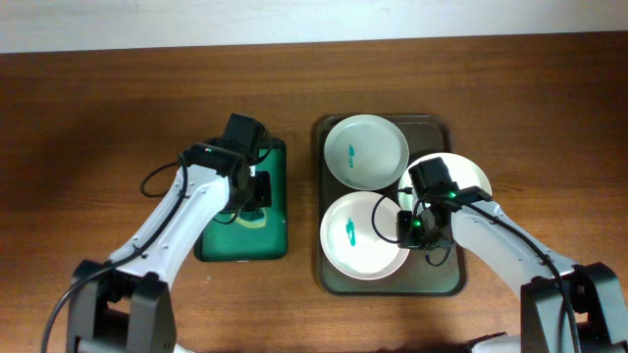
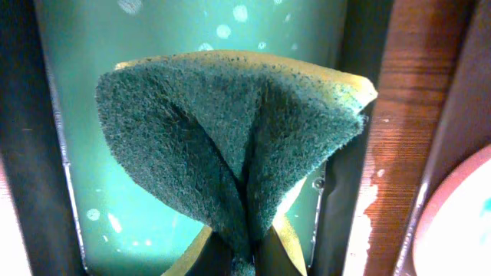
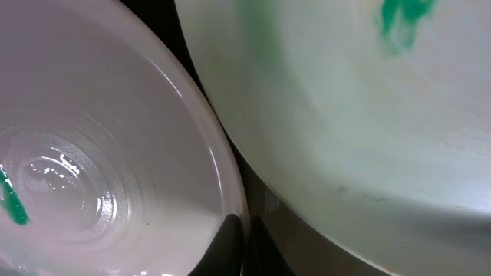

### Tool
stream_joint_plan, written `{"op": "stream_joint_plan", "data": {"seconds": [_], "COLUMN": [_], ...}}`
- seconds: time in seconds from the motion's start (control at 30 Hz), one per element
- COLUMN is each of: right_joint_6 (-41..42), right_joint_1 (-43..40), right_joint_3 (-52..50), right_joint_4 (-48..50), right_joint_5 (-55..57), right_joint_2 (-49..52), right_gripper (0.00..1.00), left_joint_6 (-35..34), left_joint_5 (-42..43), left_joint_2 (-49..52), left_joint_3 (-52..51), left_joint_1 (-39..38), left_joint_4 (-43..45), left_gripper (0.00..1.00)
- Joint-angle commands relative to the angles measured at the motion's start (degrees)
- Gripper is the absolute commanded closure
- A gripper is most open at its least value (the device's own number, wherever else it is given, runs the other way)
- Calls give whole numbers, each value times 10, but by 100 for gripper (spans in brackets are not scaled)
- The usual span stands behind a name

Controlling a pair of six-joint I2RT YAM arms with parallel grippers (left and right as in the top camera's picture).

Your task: Clean dirty plates on tray and stack at the side

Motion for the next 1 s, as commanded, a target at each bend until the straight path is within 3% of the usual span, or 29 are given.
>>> {"op": "stream_joint_plan", "data": {"seconds": [0.0, 0.2, 0.43, 0.63, 0.97], "right_joint_6": [3, 3, 3, 3, 3], "right_joint_1": [4, 4, 4, 4, 4], "right_joint_3": [-5, -5, -5, -5, -5], "right_joint_4": [-3, -3, -1, -1, -1], "right_joint_5": [7, 7, 7, 5, 5], "right_joint_2": [4, 4, 4, 4, 4], "right_gripper": [96, 96, 96, 96, 96], "left_joint_6": [9, 10, 57, 57, 52], "left_joint_5": [-4, -4, -4, -26, -54], "left_joint_2": [33, 45, 24, -31, -31], "left_joint_3": [-5, -5, 18, 33, 33], "left_joint_1": [-3, -3, -3, -3, -3], "left_joint_4": [-1, -8, 1, 23, 32], "left_gripper": [100, 100, 100, 100, 100]}}
